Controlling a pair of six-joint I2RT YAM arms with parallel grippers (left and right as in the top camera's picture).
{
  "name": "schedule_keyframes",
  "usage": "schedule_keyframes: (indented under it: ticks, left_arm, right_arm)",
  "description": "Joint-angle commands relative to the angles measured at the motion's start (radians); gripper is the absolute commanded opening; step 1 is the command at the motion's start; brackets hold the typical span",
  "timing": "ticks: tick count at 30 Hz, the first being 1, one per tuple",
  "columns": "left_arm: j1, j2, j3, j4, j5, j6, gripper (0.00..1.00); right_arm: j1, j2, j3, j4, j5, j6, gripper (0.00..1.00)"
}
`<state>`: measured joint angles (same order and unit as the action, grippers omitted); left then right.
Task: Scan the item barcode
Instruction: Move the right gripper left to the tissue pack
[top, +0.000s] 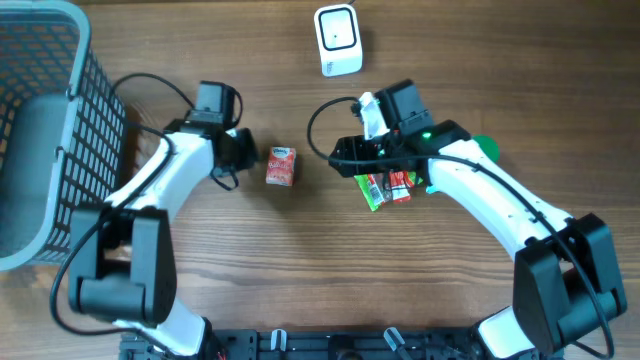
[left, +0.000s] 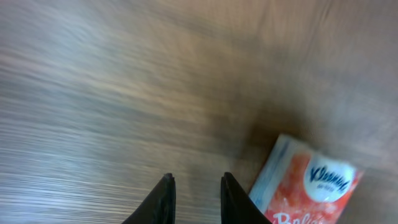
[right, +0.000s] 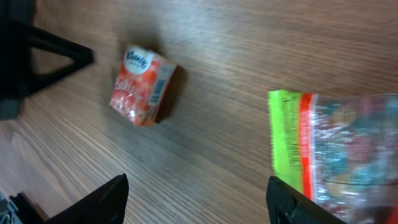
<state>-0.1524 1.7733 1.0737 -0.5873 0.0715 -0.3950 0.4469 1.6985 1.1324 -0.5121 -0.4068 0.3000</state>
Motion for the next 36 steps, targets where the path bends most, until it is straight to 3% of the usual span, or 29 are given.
schedule_keyframes:
  ticks: [1,6,12,16,21,25,31,36]
  left_arm:
    - [-0.047,0.047,-0.018,-0.005,0.118,-0.006,0.21]
    - [-0.108,0.047,-0.018,0.0,0.227,-0.002,0.22]
    - [-0.136,0.046,-0.017,0.047,0.223,-0.002,0.21]
    - [-0.086,0.043,-0.008,0.049,0.137,-0.002,0.2]
    - [0.025,-0.022,0.014,0.05,0.148,-0.002,0.2]
    - [0.116,-0.087,0.02,0.103,0.148,-0.002,0.29]
    - [0.189,-0.09,0.02,0.145,0.108,0.0,0.41]
    - [0.193,-0.09,0.019,0.151,0.094,0.05,0.66]
  right_arm:
    - [0.021,-0.019,-0.007,0.001,0.045,0.018,0.72]
    - [0.021,-0.019,-0.007,-0.01,0.045,0.014,0.71]
    - [0.021,-0.019,-0.007,-0.008,0.036,-0.051,0.71]
    - [0.038,-0.019,-0.007,0.003,0.0,-0.251,0.71]
    - [0.083,-0.019,-0.007,0.03,0.037,-0.312,0.66]
    - [0.158,-0.019,0.024,0.087,0.126,-0.324,0.62]
    - [0.283,-0.003,0.048,0.19,0.235,-0.399,0.66]
    - [0.387,0.076,0.048,0.286,0.453,-0.459,0.62]
